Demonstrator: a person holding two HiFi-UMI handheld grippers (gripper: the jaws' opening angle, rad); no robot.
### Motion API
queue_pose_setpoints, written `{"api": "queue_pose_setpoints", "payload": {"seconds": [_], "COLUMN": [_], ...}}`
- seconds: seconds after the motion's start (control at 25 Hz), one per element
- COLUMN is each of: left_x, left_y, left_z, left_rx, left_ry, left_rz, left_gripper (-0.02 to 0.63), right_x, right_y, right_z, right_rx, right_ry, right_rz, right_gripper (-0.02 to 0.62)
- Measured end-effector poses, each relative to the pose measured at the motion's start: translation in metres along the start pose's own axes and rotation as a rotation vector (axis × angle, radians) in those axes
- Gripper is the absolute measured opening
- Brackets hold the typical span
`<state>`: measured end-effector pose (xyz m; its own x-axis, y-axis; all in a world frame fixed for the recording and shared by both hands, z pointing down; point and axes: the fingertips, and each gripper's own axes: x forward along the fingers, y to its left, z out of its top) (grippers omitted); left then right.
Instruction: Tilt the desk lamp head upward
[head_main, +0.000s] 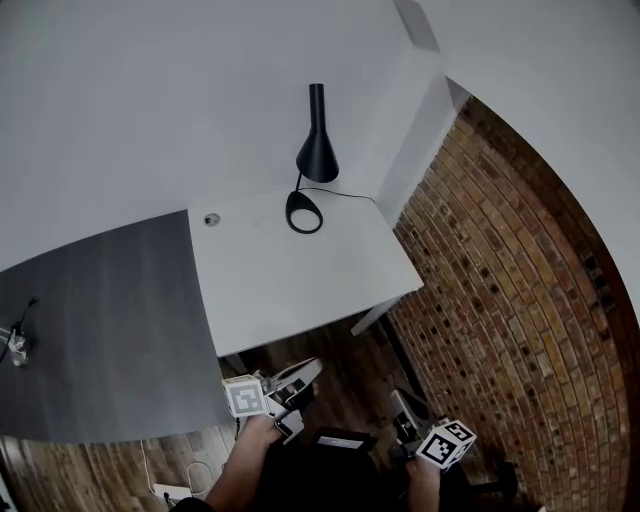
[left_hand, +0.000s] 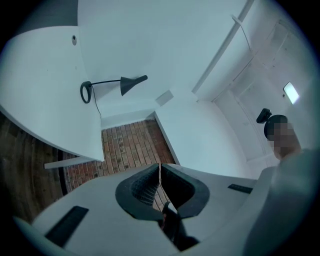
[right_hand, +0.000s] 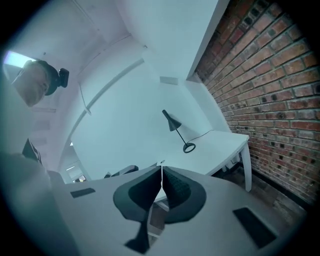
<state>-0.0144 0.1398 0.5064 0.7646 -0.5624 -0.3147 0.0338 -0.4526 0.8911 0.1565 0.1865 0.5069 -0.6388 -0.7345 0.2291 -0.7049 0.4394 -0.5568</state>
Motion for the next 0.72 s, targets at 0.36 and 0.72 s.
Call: {"api": "queue_pose_setpoints", "payload": {"seconds": [0.36, 0.72], "left_x": [0.033, 0.103], "left_y": [0.03, 0.047], "left_z": [0.033, 0.072], "left_rx": [0.033, 0.141], "left_ry": [-0.018, -0.089], "left_rz": [0.069, 0.17], "left_gripper": [0.014, 0.014], "right_x": [0.057, 0.119], "right_y": [-0.042, -0.11], "right_z": [0.028, 0.096], "right_rx": [0.064, 0.103], "right_ry": [0.019, 0.061], "right_rz": [0.083, 0.234], "right_gripper": [0.015, 0.015]}}
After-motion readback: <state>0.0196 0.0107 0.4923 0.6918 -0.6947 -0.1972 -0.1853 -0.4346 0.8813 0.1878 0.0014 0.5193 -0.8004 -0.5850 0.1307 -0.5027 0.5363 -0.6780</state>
